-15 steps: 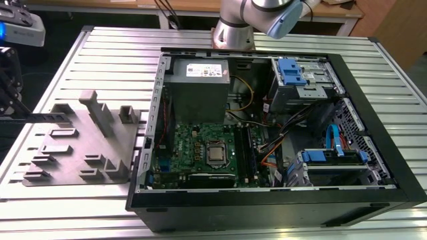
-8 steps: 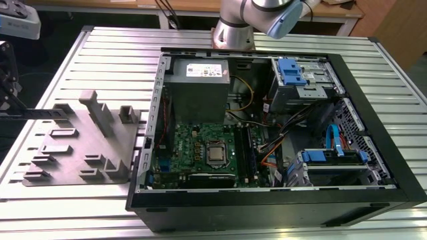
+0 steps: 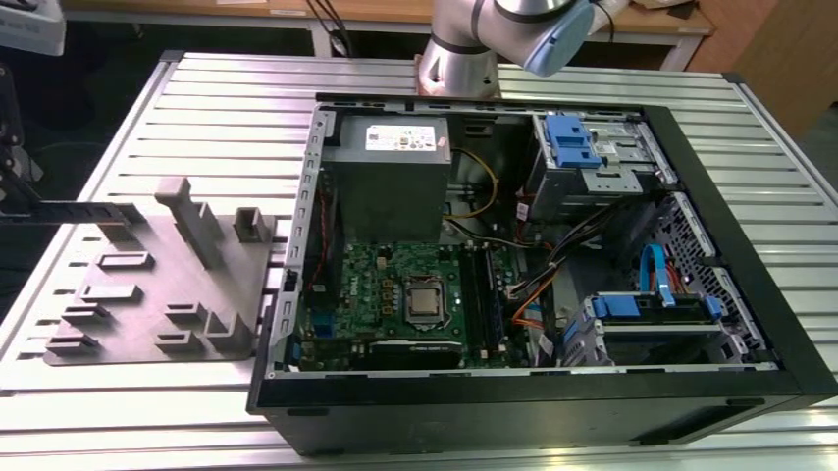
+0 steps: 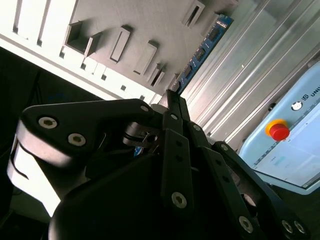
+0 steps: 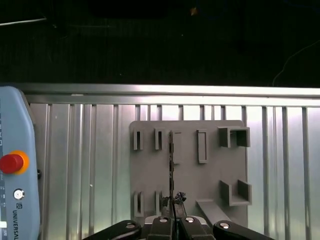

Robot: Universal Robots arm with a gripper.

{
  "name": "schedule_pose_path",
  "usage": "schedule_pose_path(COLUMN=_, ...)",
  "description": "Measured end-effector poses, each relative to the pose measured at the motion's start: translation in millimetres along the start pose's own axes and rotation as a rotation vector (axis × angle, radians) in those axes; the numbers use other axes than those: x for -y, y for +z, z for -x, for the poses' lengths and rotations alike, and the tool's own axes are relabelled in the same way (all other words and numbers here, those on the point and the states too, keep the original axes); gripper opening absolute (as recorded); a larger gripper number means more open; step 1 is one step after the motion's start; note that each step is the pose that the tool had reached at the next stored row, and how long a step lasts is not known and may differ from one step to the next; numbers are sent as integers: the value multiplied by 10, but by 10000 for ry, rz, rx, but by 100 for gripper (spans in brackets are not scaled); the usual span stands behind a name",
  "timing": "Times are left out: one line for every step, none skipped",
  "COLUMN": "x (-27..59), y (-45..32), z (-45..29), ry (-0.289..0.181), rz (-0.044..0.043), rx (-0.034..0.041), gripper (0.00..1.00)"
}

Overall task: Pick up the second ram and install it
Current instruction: 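Pick up the second ram and move it above second insertion slot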

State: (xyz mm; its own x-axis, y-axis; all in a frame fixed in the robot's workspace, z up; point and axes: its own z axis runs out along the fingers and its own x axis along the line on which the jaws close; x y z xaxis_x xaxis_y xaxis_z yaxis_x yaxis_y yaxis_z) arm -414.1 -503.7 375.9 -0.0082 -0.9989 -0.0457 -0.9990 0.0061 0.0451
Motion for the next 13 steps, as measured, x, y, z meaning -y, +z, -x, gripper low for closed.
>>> schedule_pose_path(x=-1, y=-20, z=1, ry=0, rz=-1, rx=3, gripper=8)
schedule_pose_path(x=-2, y=-39, z=2, ry=0, rz=0, rx=9, gripper=8)
schedule_pose_path(x=-2, y=-55, z=3, ry=0, rz=0, rx=14, gripper=8)
schedule_pose_path(x=-3, y=-73, z=3, ry=-1, rz=-1, rx=21, gripper=8)
schedule_pose_path(x=-4, y=-91, z=4, ry=-1, rz=0, rx=27, gripper=8)
schedule_pose_path(x=-5, y=-110, z=5, ry=-1, rz=0, rx=31, gripper=8)
schedule_pose_path(x=-6, y=-128, z=6, ry=-1, rz=0, rx=36, gripper=8)
schedule_pose_path(x=-7, y=-148, z=7, ry=-1, rz=0, rx=41, gripper=8)
schedule_pose_path(x=-7, y=-168, z=8, ry=-2, rz=-1, rx=46, gripper=8)
schedule_pose_path(x=-9, y=-190, z=9, ry=-2, rz=-1, rx=52, gripper=8)
schedule_pose_path(x=-10, y=-214, z=10, ry=-2, rz=2, rx=59, gripper=8)
schedule_pose_path(x=-11, y=-238, z=11, ry=-3, rz=-1, rx=73, gripper=8)
schedule_pose_path(x=-12, y=-263, z=12, ry=-3, rz=-1, rx=85, gripper=8)
